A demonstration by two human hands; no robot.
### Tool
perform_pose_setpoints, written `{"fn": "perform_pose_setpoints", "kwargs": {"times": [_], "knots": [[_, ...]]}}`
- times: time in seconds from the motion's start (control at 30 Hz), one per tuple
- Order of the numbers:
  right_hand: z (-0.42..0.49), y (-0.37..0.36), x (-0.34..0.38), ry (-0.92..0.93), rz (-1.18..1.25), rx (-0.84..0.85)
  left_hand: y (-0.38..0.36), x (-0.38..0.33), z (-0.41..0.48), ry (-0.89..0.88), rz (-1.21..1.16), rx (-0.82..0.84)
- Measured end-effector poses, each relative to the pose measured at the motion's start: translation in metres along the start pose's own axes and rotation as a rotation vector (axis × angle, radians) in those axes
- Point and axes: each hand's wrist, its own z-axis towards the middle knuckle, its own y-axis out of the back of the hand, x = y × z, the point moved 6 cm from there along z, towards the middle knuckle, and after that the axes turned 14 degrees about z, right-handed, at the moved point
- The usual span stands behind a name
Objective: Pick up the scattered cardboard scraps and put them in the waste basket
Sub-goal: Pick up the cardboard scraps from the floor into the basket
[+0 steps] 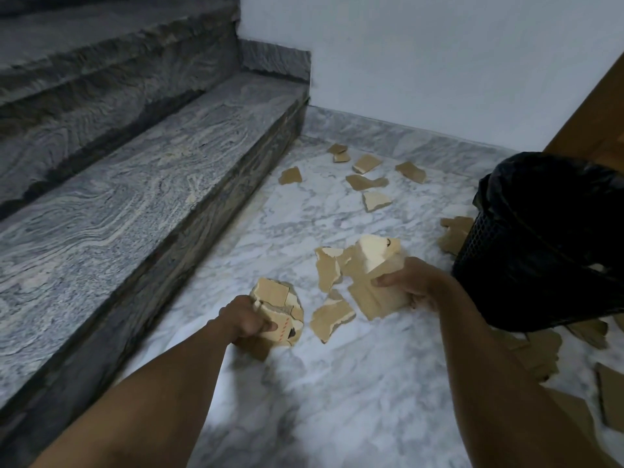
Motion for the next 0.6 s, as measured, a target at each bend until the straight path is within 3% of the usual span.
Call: {"fn": "perform_pose_setpoints", "kwargs": {"times": [0.27,0.33,0.43,0.5,0.6], "knots": [[0.01,0.027,-0.056,-0.183,0.379,-0.283,-0.005,-0.066,-0.025,-0.159,-0.161,0.108],[0.012,0.029,-0.06,-0.169,0.449,-0.353,-0.018,-0.094,-0.024,-0.181,-0.086,0.116],[0.021,0.033,-0.063,-0.205,0.473,-0.394,-0.044,-0.135,-0.025,-0.188,0.21,0.133],[0.029,0.033,-0.067,-0.199,0.417,-0.397,-0.059,-0.153,-0.028,-0.151,0.353,0.133],[0.038,0.031,-0.076,-0.218,0.121,-0.45,-0.078,-0.172,-0.03,-0.137,0.4,0.127]]}}
